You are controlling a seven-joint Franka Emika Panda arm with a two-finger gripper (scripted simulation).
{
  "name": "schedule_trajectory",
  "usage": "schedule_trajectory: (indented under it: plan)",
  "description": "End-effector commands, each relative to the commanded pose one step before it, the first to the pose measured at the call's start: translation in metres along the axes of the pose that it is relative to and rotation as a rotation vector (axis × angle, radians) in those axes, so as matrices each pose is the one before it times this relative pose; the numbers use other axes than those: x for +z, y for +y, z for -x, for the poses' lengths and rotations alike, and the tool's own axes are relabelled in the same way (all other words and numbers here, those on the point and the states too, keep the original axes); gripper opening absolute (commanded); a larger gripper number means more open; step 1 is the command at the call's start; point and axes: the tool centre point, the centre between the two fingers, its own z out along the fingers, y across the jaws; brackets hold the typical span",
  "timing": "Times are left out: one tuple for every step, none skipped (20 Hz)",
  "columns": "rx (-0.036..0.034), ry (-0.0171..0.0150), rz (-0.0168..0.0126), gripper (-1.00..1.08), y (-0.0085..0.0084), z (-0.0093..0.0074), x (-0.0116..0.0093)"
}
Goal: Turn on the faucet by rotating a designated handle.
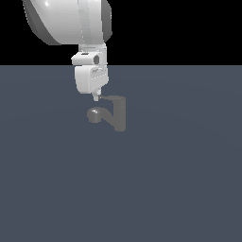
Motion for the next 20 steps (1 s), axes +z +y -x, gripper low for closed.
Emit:
schedule_trajectory:
  plan:
    - [0.00912,0.00392,0.0037,-1.0,0.00612,-0.01072,0.00095]
    - [-0.00059,-0.00016,0.00032,-1.0,0.0027,-0.00132,0.00007]
    - [0.0,0.0,0.0,-1.0,0.00265,-0.00165,-0.00008]
    - [-0.00059,-0.00016,0.00032,-1.0,0.00273,-0.00135,0.00007]
    - [0.0,0.0,0.0,-1.0,0.00268,-0.00167,-0.00008]
    - [-0.00059,-0.00015,0.00032,-1.0,0.00276,-0.00137,0.00006]
    - [0.0,0.0,0.0,-1.0,0.00271,-0.00169,-0.00009]
    - [0.0,0.0,0.0,-1.0,0.0,0.0,0.0]
    - [-0.00771,-0.00308,-0.00395,-1.0,-0.00246,0.00685,-0.00127]
    - [0.0,0.0,0.0,-1.0,0.00109,-0.00477,-0.0001]
    - [0.00099,0.00037,0.00057,-1.0,0.00081,-0.0053,0.00029]
    - [0.0,0.0,0.0,-1.0,0.0011,-0.00486,-0.0001]
    - [0.00057,0.00021,0.00033,-1.0,0.00094,-0.00518,0.00012]
    - [0.00057,0.00022,0.00033,-1.0,0.00095,-0.00522,0.00012]
    - [0.00057,0.00022,0.00033,-1.0,0.00096,-0.00527,0.00012]
    - [0.0004,0.00016,0.00023,-1.0,0.00101,-0.00523,0.00005]
    - [0.0004,0.00016,0.00023,-1.0,0.00102,-0.00527,0.00005]
    - [0.0004,0.00016,0.00023,-1.0,0.00102,-0.00532,0.00005]
    - [0.00057,0.00023,0.00032,-1.0,0.00099,-0.00544,0.00011]
    - [0.0,0.0,0.0,-1.0,0.00113,-0.00521,-0.0001]
